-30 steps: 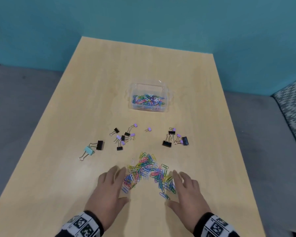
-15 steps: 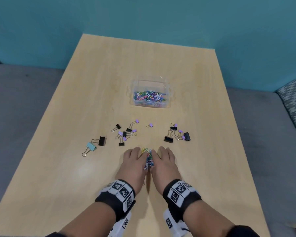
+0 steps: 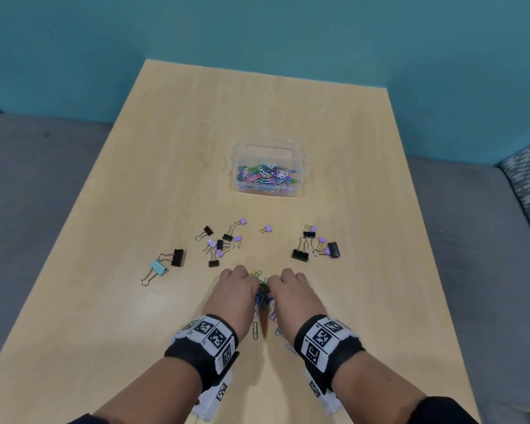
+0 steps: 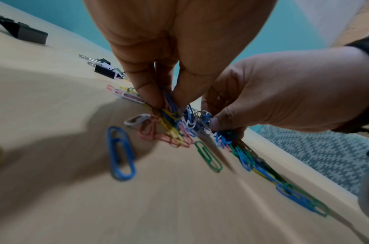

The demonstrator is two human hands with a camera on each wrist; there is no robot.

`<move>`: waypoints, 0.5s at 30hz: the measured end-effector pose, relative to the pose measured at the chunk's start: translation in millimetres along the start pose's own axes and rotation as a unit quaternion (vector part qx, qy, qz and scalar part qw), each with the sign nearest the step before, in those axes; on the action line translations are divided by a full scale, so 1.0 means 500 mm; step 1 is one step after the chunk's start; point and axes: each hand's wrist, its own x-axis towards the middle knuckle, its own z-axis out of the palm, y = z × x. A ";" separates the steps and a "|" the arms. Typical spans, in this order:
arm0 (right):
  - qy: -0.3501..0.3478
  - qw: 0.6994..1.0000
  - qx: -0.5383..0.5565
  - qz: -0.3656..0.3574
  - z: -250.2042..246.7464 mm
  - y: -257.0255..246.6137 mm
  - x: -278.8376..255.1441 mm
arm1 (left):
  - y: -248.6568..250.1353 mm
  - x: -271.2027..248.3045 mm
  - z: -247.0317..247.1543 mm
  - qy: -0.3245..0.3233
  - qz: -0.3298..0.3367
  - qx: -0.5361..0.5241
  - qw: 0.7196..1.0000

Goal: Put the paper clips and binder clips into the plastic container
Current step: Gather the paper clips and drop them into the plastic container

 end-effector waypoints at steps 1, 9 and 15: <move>-0.003 1.000 0.007 -0.001 -0.002 0.003 0.002 | 0.000 0.002 0.000 -0.001 0.001 -0.003 1.000; -0.003 0.998 0.070 0.005 -0.017 0.023 0.013 | -0.006 0.012 -0.028 -0.037 -0.056 -0.059 0.996; -0.038 0.980 0.195 0.018 -0.065 0.045 0.015 | -0.010 0.012 -0.089 -0.118 -0.156 -0.307 0.932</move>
